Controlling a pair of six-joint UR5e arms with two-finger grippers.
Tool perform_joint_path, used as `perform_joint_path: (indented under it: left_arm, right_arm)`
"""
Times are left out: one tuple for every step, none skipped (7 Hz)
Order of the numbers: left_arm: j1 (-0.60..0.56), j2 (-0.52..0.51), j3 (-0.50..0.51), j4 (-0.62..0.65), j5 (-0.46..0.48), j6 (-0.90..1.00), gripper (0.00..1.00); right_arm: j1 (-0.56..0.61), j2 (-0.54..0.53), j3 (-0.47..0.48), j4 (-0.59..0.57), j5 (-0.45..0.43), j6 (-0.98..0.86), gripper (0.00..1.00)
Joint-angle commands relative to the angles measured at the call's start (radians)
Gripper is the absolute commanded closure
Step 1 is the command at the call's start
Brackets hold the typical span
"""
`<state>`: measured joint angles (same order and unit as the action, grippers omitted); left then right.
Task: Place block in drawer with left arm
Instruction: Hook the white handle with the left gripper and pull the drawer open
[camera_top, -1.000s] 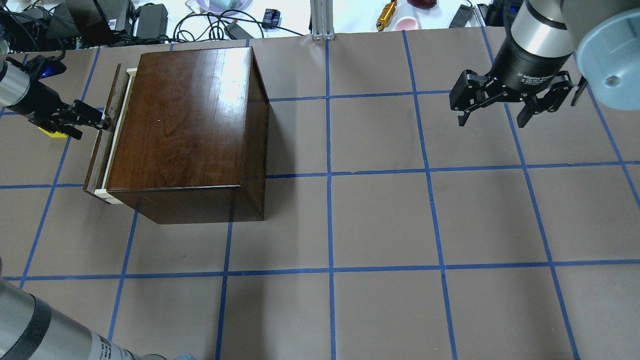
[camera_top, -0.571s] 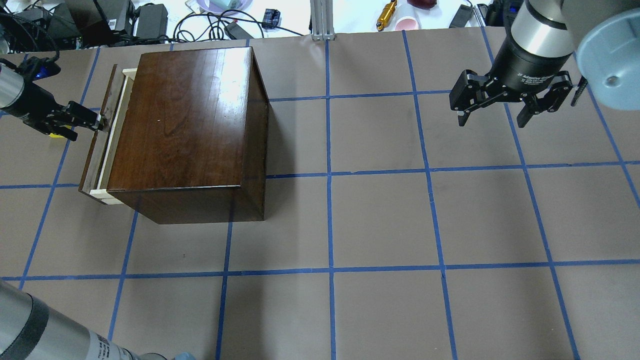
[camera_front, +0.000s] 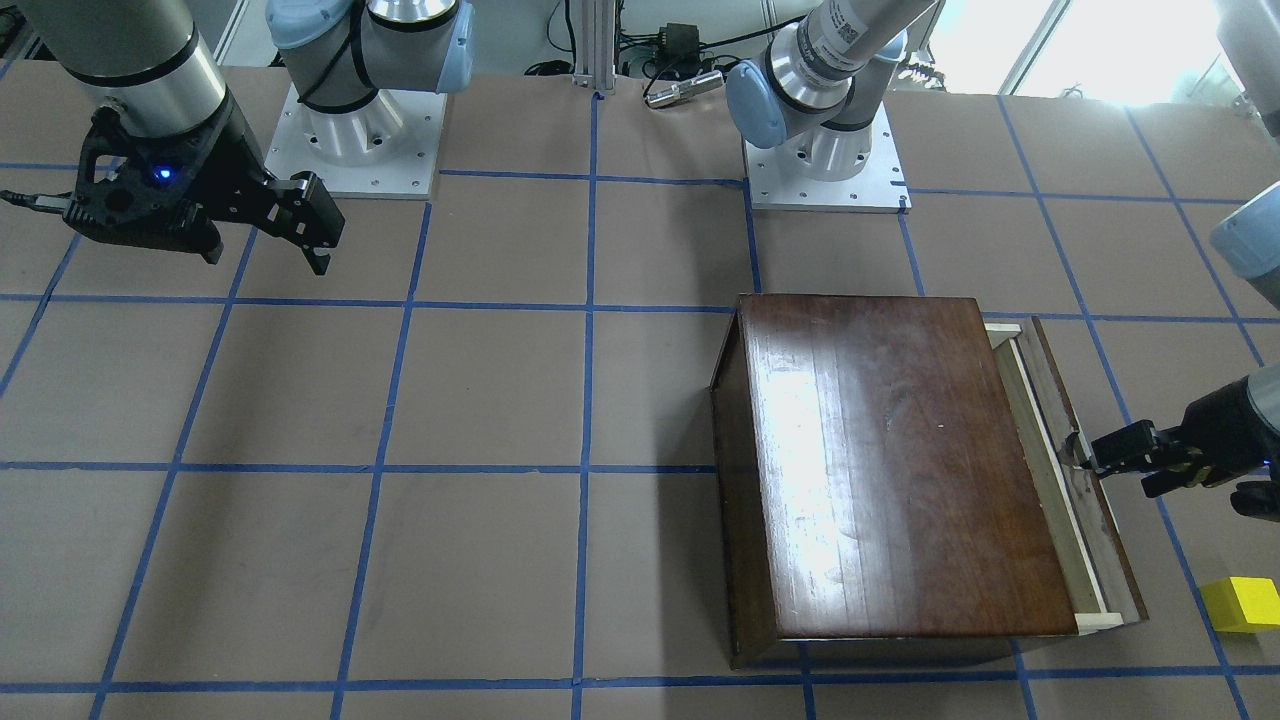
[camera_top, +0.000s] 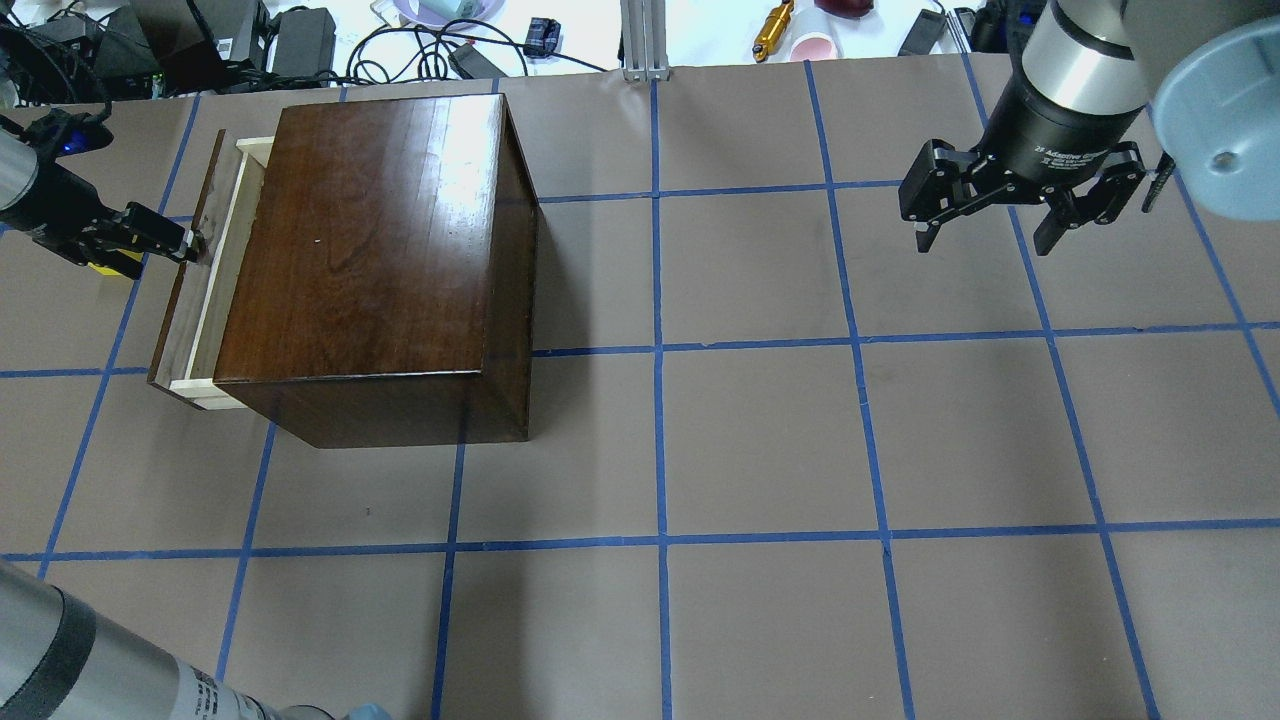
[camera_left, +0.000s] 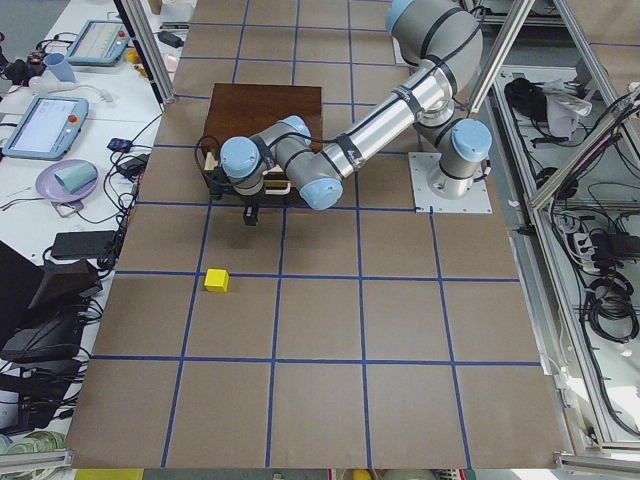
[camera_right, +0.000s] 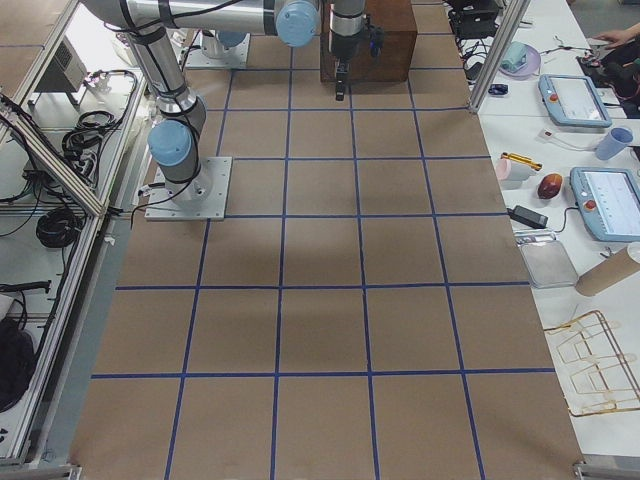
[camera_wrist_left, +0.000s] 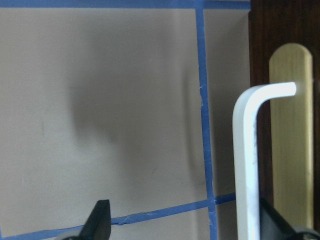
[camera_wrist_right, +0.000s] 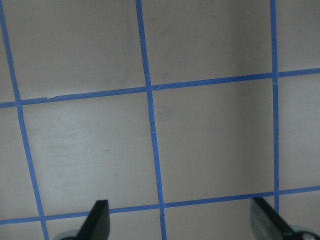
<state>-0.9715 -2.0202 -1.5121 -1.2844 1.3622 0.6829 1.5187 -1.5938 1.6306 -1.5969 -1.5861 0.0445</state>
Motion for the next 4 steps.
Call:
perform_joint_path:
  left_arm:
    - [0.020,0.000,0.001,0.000,0.009,0.027,0.02]
    - [0.023,0.000,0.003,0.000,0.011,0.027,0.02]
    - [0.024,0.000,0.003,0.000,0.011,0.030,0.02]
    - [0.024,0.000,0.003,0.002,0.012,0.032,0.02]
  right_arm:
    - [0.000,0.000,0.000,0.000,0.000,0.000,0.00]
    - [0.000,0.000,0.000,0.000,0.000,0.000,0.00]
    - [0.000,0.000,0.000,0.000,0.000,0.000,0.00]
    - [0.000,0.000,0.000,0.000,0.000,0.000,0.00]
